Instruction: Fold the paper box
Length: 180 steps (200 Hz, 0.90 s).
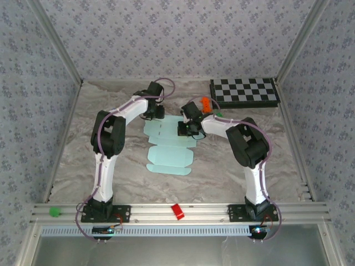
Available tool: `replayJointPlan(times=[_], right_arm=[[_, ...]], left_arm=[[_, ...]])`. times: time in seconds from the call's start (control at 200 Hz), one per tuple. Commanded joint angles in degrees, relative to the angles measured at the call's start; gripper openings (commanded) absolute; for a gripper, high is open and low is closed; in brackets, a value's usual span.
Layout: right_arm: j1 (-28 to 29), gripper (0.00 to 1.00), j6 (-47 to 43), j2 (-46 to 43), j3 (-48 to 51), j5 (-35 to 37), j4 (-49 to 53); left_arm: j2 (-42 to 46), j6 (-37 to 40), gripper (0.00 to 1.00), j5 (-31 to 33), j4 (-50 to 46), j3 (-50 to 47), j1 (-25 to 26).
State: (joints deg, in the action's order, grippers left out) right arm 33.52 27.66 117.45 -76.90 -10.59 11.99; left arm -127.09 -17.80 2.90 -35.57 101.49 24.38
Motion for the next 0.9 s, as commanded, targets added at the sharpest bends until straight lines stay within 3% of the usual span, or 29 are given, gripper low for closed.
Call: replayJointPlan(times=[0.0,0.32,0.895], right_arm=[[0.22,0.01,0.93,1.62,0.79,-0.78,0.97],[0.16,0.01,1.16,2.17,0.63,-1.03,0.91],[-0.04,0.01,0.92,2.65,0.98,-1.5,1.09]], left_arm=[[-0.04,1.09,0.4,-2.4,-1.52,1.89,-0.13],[2.59,2.66,0.34,-8.04,-0.94,2.2,0.07],[-0.12,5.81,0.37,-13.66,-0.36,4.72,2.24]])
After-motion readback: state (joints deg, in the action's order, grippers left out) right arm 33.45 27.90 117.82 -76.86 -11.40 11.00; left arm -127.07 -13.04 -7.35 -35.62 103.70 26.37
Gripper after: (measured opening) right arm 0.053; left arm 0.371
